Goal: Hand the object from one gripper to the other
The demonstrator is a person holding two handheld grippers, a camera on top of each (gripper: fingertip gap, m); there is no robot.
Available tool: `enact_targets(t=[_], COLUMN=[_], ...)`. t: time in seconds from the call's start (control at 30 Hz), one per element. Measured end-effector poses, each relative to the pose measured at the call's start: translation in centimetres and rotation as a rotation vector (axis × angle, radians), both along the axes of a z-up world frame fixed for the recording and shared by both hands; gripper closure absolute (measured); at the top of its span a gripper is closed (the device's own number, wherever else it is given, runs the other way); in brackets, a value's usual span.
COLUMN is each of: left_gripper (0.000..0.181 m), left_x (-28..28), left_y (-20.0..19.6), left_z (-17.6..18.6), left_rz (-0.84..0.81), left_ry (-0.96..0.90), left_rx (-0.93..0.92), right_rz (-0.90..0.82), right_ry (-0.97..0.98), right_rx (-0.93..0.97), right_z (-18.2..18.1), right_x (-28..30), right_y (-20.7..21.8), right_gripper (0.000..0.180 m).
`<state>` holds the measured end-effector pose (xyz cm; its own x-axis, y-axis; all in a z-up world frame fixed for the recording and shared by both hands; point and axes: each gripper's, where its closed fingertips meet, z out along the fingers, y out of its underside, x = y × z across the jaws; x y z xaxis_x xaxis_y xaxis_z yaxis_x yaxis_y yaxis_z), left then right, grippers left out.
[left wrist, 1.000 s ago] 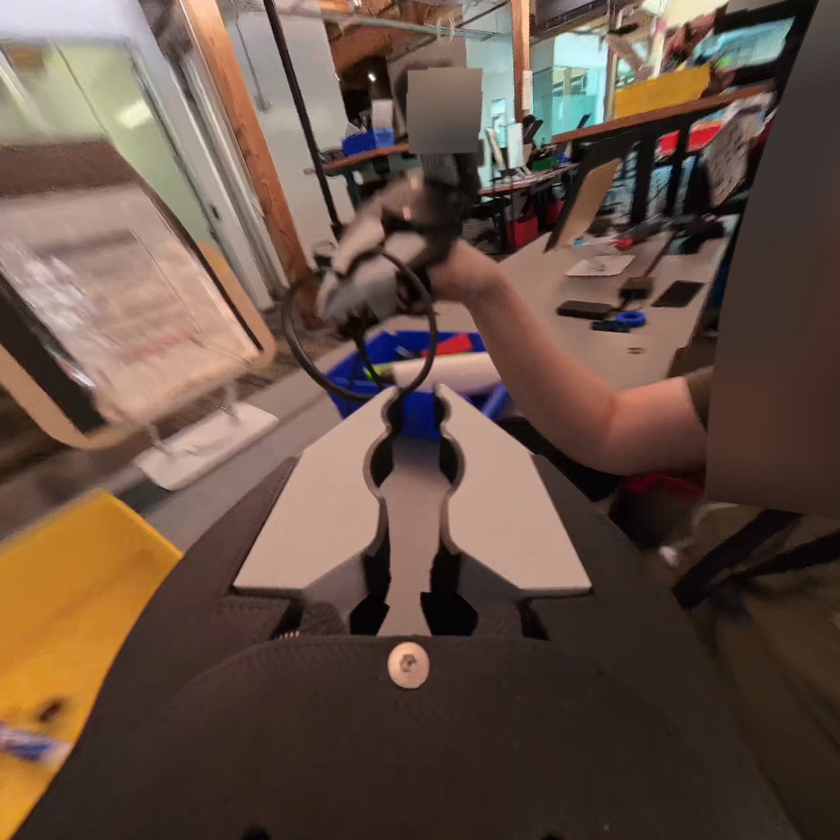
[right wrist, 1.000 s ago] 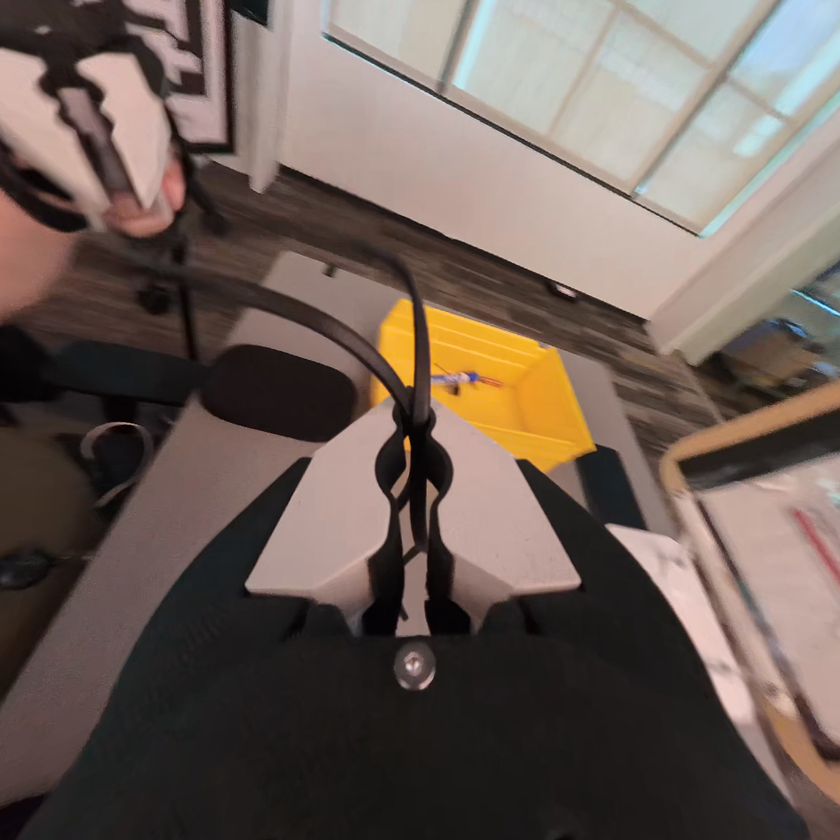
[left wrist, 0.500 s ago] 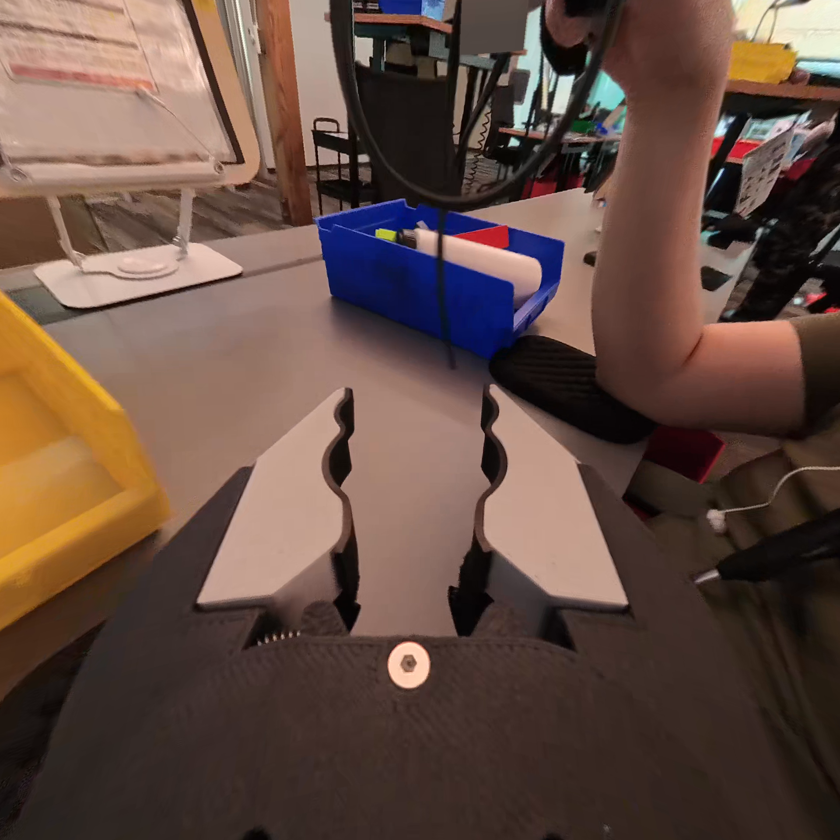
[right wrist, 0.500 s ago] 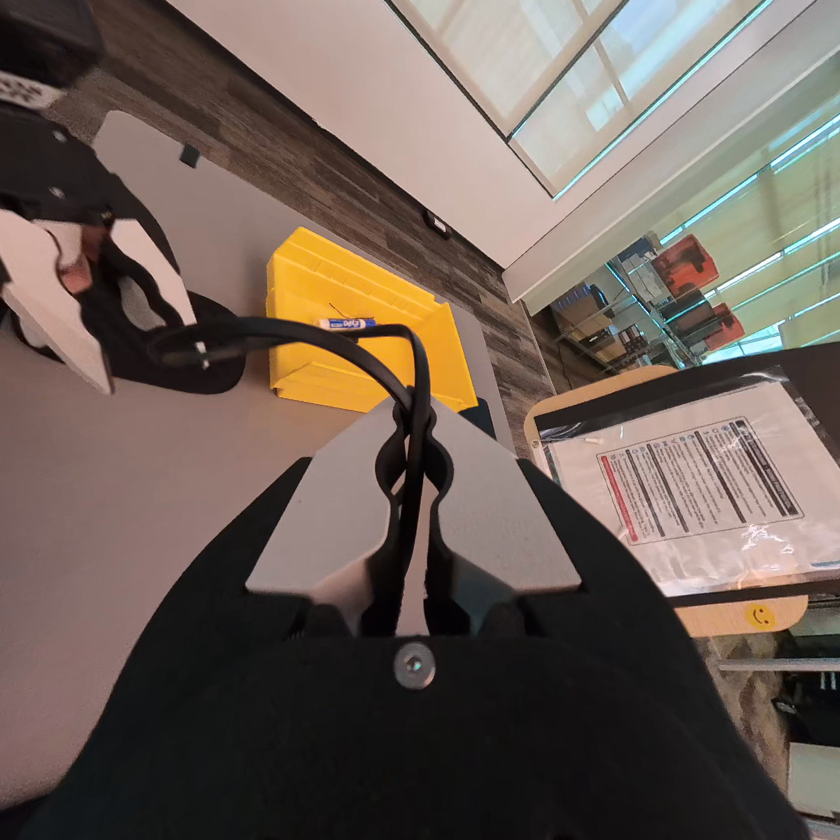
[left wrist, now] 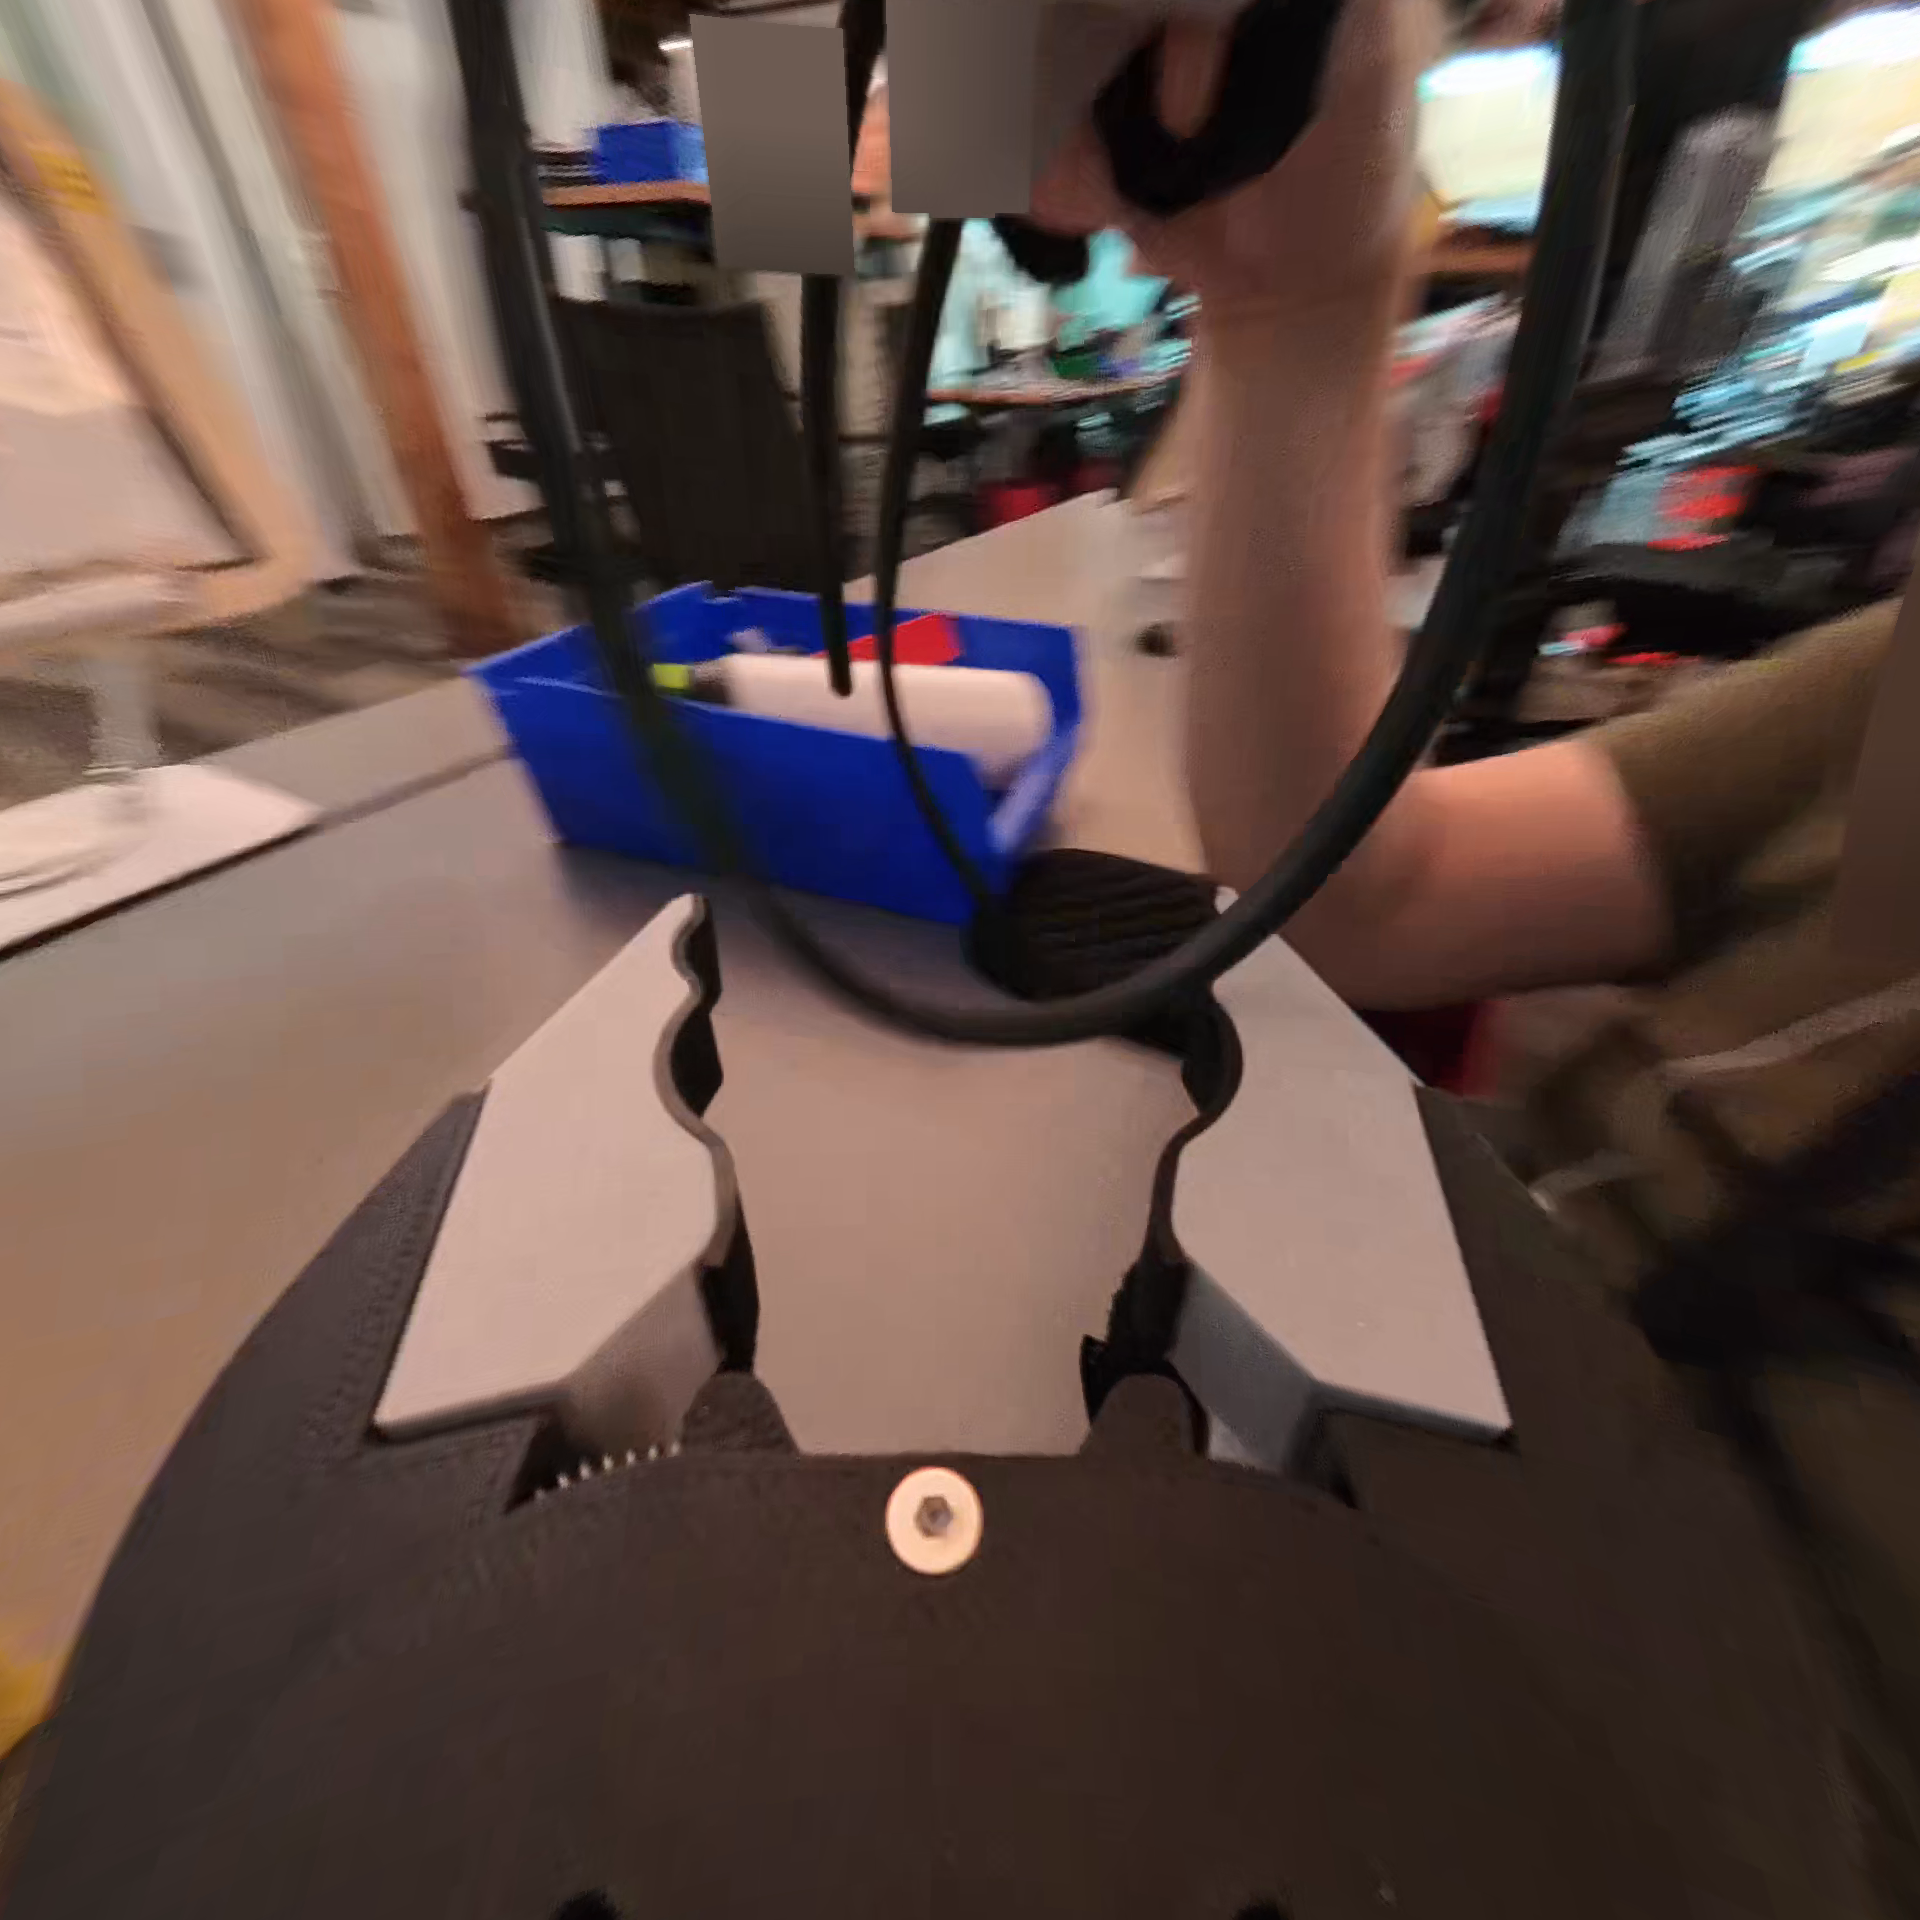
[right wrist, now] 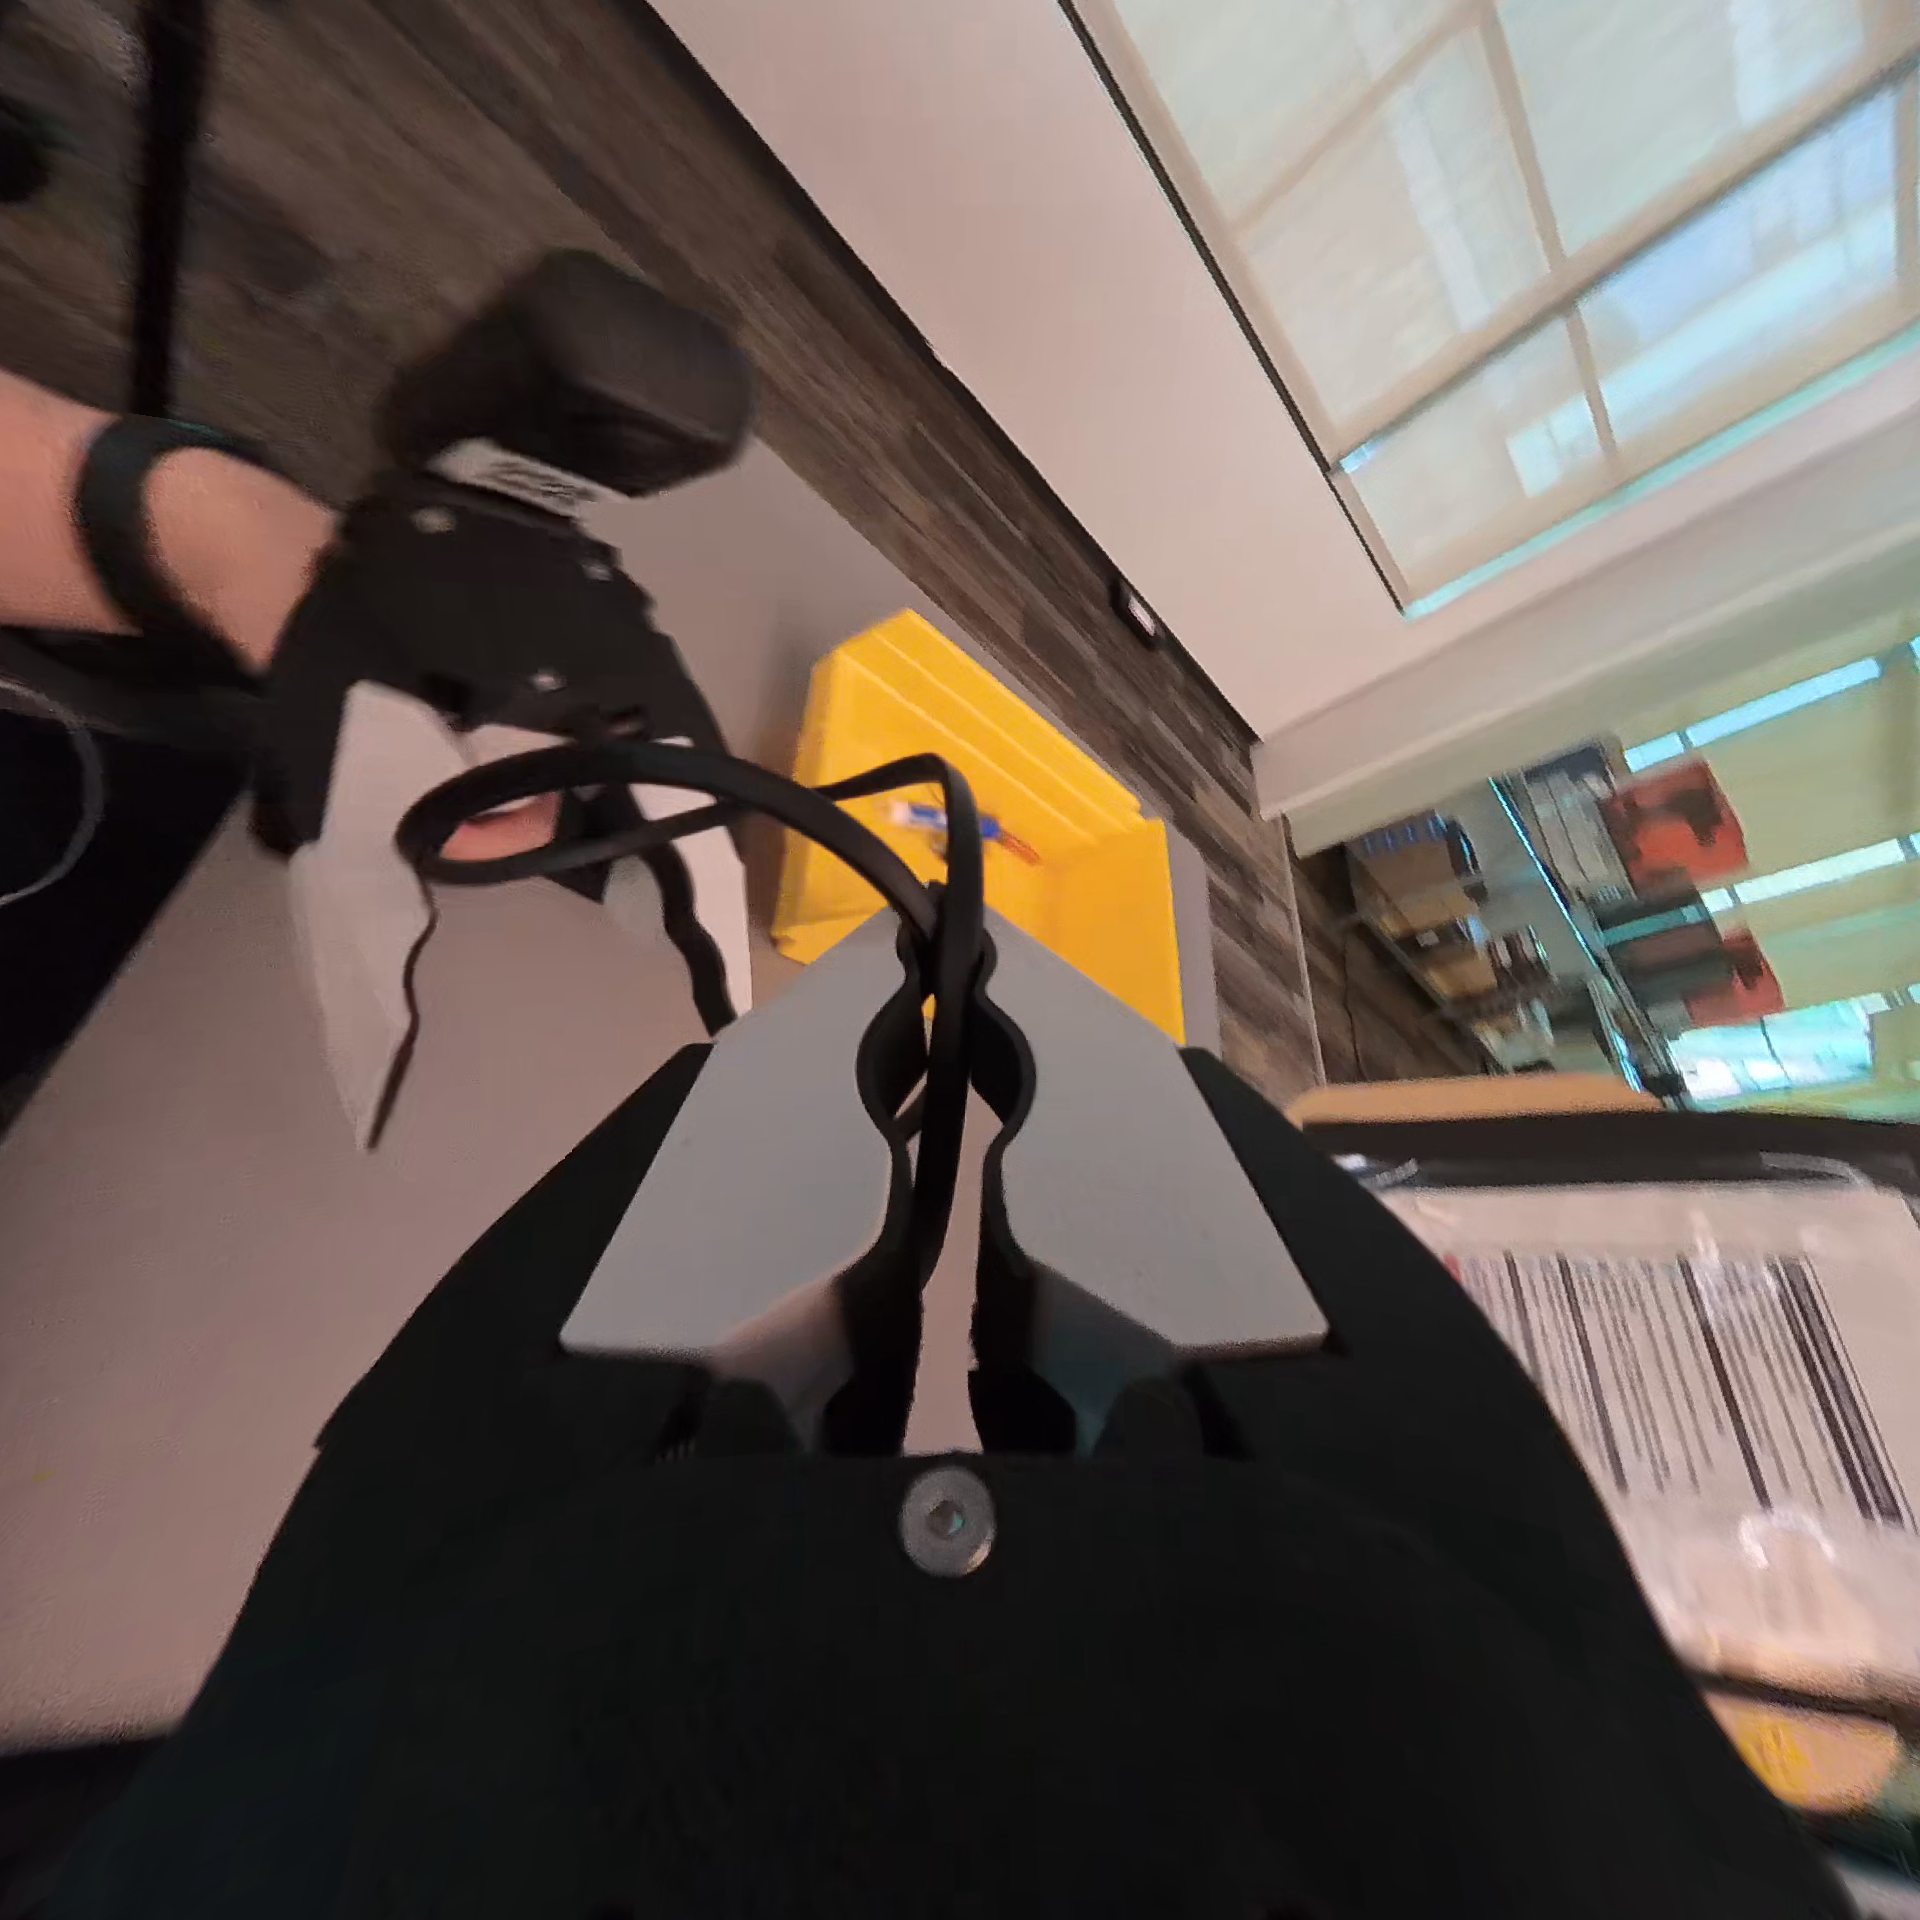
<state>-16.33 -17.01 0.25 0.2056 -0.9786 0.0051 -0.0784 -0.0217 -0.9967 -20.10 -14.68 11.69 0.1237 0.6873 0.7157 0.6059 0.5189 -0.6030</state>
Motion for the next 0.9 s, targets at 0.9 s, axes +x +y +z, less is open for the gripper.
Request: enact_targets(t=[0.9], left_gripper=[0.046], left_x=[-1.0], left_y=[-6.6], left_z=[4.7], left_rz=[-0.535], left_ry=[-0.286], left_rx=[-0.177], right_rz=[0.556], right_ry=[-0.100], right_rx=[0.093], right_z=[-2.3], right_x=[-2.1], right_y=[-9.9], right_gripper=[0.180])
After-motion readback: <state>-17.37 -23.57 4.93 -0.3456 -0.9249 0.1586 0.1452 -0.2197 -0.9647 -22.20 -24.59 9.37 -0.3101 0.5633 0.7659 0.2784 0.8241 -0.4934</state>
